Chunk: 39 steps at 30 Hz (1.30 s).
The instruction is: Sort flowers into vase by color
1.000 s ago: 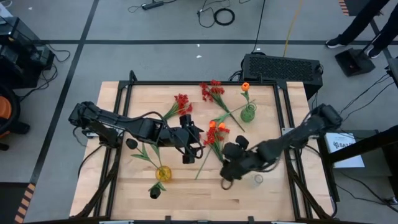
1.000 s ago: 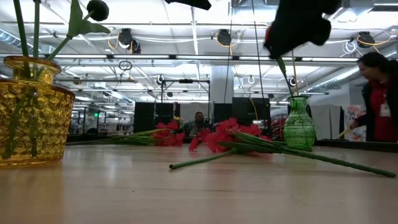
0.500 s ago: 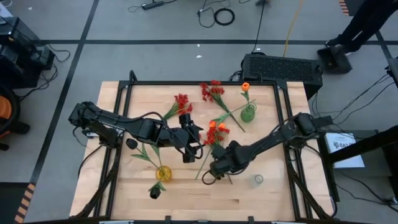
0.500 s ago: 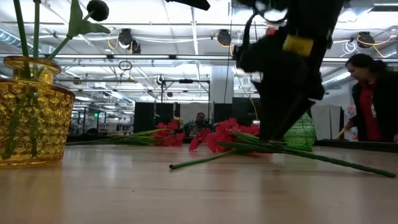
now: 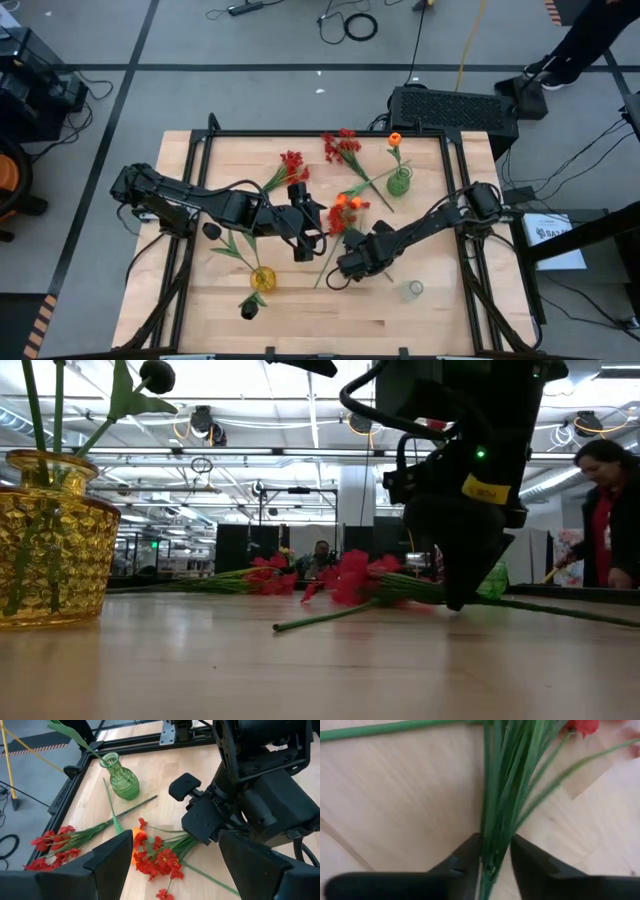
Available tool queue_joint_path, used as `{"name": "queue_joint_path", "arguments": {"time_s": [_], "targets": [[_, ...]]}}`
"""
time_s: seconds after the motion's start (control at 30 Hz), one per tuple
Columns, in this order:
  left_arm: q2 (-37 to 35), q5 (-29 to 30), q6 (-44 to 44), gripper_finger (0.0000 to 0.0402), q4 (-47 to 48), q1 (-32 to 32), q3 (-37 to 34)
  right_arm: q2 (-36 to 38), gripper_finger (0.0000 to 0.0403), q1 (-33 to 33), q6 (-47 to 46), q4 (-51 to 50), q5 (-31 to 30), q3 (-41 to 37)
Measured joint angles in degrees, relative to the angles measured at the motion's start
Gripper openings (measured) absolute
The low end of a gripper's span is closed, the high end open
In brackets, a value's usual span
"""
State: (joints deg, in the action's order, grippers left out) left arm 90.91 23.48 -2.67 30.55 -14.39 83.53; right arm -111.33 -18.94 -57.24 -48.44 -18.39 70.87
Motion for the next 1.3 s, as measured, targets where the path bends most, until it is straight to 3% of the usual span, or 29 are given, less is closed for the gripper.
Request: {"name": "queue_joint_path", "arguments": {"time_s": [0.13, 0.2, 0.5, 0.8, 1.07, 1.3], "targets": [[0.00, -0.02, -0.03, 0.0302, 0.04, 0.00, -0.02, 1.03, 0.0024, 0.31, 1.27, -2.92, -0.73, 0.00], [0.00, -0.11, -0.41, 0.0302, -0.07, 0.00, -0.11, 1.51, 0.0011, 0.62, 1.25, -5.58, -1.05, 0.00], [1.51, 0.18, -5.43, 0.0302, -1.90, 0.00, -1.70, 8.00, 0.0012, 1.22, 1.61, -11.28, -5.39, -0.02], [1.81, 0.66, -7.44, 0.0302, -4.12, 0.17, -1.68, 16.89, 0.0009, -0.05, 4.43, -14.29, -5.73, -0.02], [1.81, 0.81, -7.42, 0.0302, -4.53, 0.02, -1.68, 16.22, 0.0009, 0.04, 17.45, -16.39, -5.20, -0.22], [1.81, 0.83, -6.92, 0.0302, -4.09, -0.47, -1.66, 15.65, 0.0009, 0.09, 13.43, -14.80, -2.66, -5.57]]}}
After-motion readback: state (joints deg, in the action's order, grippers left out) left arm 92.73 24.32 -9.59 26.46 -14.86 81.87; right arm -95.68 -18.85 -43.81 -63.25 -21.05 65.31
